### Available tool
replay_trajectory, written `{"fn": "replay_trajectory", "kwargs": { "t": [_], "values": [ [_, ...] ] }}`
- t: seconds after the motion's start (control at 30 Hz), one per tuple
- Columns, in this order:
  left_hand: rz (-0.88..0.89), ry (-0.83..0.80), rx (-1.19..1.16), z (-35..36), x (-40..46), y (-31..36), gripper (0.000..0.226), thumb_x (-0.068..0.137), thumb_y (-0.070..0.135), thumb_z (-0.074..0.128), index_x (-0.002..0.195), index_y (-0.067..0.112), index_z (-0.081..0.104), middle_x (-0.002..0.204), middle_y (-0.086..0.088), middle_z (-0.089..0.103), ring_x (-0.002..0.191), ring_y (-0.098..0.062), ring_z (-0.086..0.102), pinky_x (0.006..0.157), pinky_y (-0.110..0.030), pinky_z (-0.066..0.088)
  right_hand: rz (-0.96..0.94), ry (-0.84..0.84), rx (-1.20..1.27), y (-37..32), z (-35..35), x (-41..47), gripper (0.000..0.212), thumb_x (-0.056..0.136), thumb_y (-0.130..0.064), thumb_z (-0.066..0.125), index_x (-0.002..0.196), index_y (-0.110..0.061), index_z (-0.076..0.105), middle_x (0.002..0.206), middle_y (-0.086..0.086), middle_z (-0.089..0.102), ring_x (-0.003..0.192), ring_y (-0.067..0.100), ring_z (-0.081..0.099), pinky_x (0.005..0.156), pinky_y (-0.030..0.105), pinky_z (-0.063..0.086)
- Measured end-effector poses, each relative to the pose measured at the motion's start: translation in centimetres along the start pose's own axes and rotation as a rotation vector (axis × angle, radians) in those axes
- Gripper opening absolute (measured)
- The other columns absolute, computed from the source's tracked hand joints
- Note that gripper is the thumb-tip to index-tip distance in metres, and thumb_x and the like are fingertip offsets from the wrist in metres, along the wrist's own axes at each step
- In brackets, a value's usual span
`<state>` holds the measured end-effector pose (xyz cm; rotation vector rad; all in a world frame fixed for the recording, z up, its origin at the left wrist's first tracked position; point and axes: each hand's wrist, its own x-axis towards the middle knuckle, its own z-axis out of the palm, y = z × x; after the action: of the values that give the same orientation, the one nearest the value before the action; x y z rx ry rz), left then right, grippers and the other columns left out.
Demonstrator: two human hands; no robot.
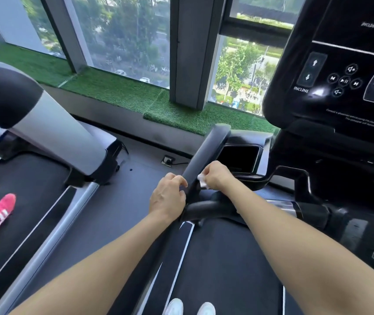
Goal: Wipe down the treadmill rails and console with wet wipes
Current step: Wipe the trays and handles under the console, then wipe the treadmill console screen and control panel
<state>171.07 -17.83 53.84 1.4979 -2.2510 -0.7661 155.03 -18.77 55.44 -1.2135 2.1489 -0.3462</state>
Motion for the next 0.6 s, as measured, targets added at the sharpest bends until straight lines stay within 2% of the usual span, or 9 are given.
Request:
{"fn": "replay_trajectory", "kwargs": {
  "t": [0.1, 0.17, 0.2, 0.27, 0.33, 0.37, 0.43, 0.5, 0.6],
  "values": [
    [0.025, -0.004, -0.009, -0.4, 0.3, 0.8, 0.023, 0.092, 0.012, 0.05, 0.11, 0.022, 0.061, 0.117, 0.004, 0.052, 0.109, -0.017, 0.05, 0.088, -0.033, 0.047, -0.05, -0.046, 0.199, 0.4, -1.0, -1.2, 0.022, 0.089, -0.017, 0.063, 0.067, -0.013, 0.063, 0.062, 0.002, 0.057, 0.063, 0.016, 0.054, 0.072, 0.029, 0.049],
    [0.054, -0.013, -0.055, -0.7, 0.8, 2.0, 0.025, 0.092, 0.011, 0.049, 0.113, 0.02, 0.06, 0.118, 0.004, 0.052, 0.11, -0.016, 0.05, 0.089, -0.031, 0.044, -0.058, -0.035, 0.402, 0.6, -2.4, -2.5, 0.014, 0.089, -0.011, 0.062, 0.079, -0.004, 0.067, 0.059, 0.002, 0.054, 0.056, 0.013, 0.048, 0.065, 0.026, 0.045],
    [0.073, -0.015, -0.104, -0.8, 1.1, 2.9, 0.026, 0.092, 0.011, 0.049, 0.114, 0.019, 0.059, 0.118, 0.003, 0.053, 0.109, -0.016, 0.052, 0.09, -0.03, 0.043, -0.061, -0.028, 0.476, 0.6, -3.4, -3.2, 0.012, 0.089, -0.009, 0.063, 0.086, 0.001, 0.068, 0.06, 0.003, 0.054, 0.057, 0.012, 0.047, 0.062, 0.023, 0.043],
    [0.101, -0.018, -0.267, -1.0, 2.0, 5.1, 0.024, 0.092, 0.012, 0.053, 0.115, 0.016, 0.057, 0.113, 0.0, 0.054, 0.102, -0.016, 0.057, 0.087, -0.023, 0.044, -0.065, -0.016, 0.57, 0.8, -5.5, -4.6, 0.007, 0.089, -0.008, 0.063, 0.085, -0.004, 0.067, 0.066, 0.002, 0.055, 0.064, 0.013, 0.049, 0.065, 0.024, 0.044],
    [0.109, -0.06, -0.468, -1.2, 2.7, 7.9, 0.022, 0.092, 0.012, 0.057, 0.114, 0.015, 0.055, 0.105, -0.001, 0.057, 0.087, -0.012, 0.059, 0.07, -0.007, 0.043, -0.07, 0.001, 0.667, 1.1, -7.9, -6.1, 0.014, 0.09, -0.005, 0.06, 0.079, -0.012, 0.062, 0.072, 0.003, 0.056, 0.072, 0.016, 0.051, 0.071, 0.028, 0.045],
    [0.11, -0.094, -0.548, -1.3, 2.9, 9.4, 0.021, 0.092, 0.014, 0.058, 0.112, 0.015, 0.054, 0.1, 0.0, 0.058, 0.08, -0.009, 0.057, 0.064, -0.005, 0.041, -0.067, 0.007, 0.717, 1.4, -9.0, -6.8, 0.016, 0.091, -0.003, 0.058, 0.078, -0.013, 0.059, 0.074, 0.003, 0.057, 0.072, 0.016, 0.052, 0.069, 0.027, 0.045],
    [0.114, -0.154, -0.682, -1.3, 3.2, 12.2, 0.019, 0.091, 0.017, 0.061, 0.11, 0.015, 0.056, 0.095, 0.002, 0.062, 0.076, -0.008, 0.056, 0.067, -0.011, 0.043, -0.064, 0.025, 0.808, 2.2, -11.4, -8.5, 0.019, 0.092, -0.002, 0.056, 0.078, -0.014, 0.054, 0.074, 0.004, 0.056, 0.065, 0.012, 0.053, 0.06, 0.022, 0.042],
    [0.102, -0.211, -0.829, -1.3, 3.3, 14.7, 0.015, 0.089, 0.018, 0.065, 0.103, 0.015, 0.059, 0.09, 0.0, 0.063, 0.078, -0.014, 0.055, 0.074, -0.025, 0.045, -0.067, 0.08, 0.889, 3.3, -13.6, -10.1, 0.019, 0.092, -0.003, 0.057, 0.078, -0.014, 0.051, 0.069, 0.002, 0.056, 0.053, 0.007, 0.054, 0.053, 0.018, 0.041],
    [0.088, -0.27, -0.921, -1.2, 3.0, 18.7, 0.009, 0.088, 0.018, 0.066, 0.091, 0.013, 0.058, 0.083, -0.003, 0.06, 0.078, -0.016, 0.053, 0.078, -0.033, 0.047, -0.099, 0.167, 0.963, 5.5, -16.7, -12.4, 0.014, 0.091, -0.006, 0.059, 0.081, -0.012, 0.052, 0.067, 0.001, 0.058, 0.05, 0.005, 0.055, 0.052, 0.018, 0.043]
  ]
}}
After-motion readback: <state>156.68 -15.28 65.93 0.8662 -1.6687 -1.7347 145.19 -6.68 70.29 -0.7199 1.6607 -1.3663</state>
